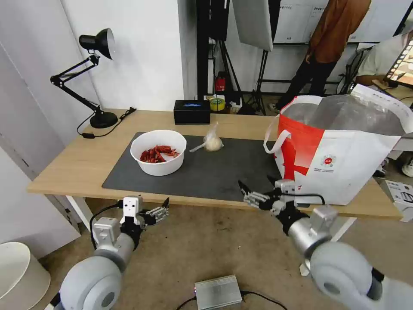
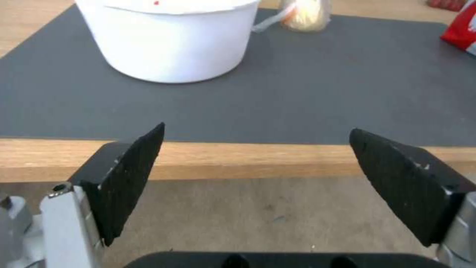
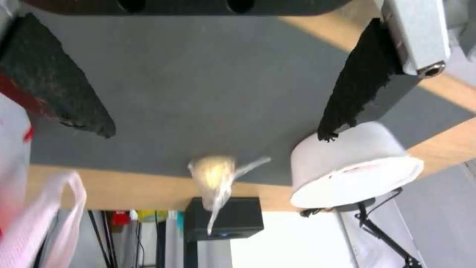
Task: Pick up the trash from the table and place it into the takeout bag.
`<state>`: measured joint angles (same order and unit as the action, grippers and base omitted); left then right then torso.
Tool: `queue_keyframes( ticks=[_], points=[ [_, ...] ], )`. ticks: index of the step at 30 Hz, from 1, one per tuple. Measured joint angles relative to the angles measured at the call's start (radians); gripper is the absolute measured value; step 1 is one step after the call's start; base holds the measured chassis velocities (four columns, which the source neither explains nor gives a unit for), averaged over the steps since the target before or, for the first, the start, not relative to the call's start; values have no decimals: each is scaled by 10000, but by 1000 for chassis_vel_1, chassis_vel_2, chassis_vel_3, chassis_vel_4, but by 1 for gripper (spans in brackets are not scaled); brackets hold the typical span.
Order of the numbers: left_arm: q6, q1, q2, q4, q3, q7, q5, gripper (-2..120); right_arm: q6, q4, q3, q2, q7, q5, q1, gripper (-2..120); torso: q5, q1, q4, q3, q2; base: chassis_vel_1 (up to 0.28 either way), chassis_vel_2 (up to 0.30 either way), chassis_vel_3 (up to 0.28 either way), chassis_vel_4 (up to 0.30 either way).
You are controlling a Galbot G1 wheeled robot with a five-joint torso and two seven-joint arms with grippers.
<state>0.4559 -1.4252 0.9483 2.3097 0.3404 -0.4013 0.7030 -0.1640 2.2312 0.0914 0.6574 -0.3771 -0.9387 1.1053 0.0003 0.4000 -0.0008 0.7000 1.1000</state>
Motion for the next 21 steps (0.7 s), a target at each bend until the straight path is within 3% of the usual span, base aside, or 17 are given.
queue_keyframes(
  ticks=[7,11,21],
  points=[
    [-2,-92,-16,25,149,-7,9,100,-186,-1346,-1460,248,171,-478,-2363,100,-5,1,10,1,-1,0,0,0,0],
    [-5,-151,28,58,192,-17,6,100,-324,-2566,-2744,781,93,-659,-4083,100,-3,2,5,1,-1,0,0,0,0],
    [-23,-256,76,91,304,-36,-18,100,-985,-4646,-4482,2176,-836,-957,-6911,100,-4,1,7,1,-1,0,0,0,0]
  ],
)
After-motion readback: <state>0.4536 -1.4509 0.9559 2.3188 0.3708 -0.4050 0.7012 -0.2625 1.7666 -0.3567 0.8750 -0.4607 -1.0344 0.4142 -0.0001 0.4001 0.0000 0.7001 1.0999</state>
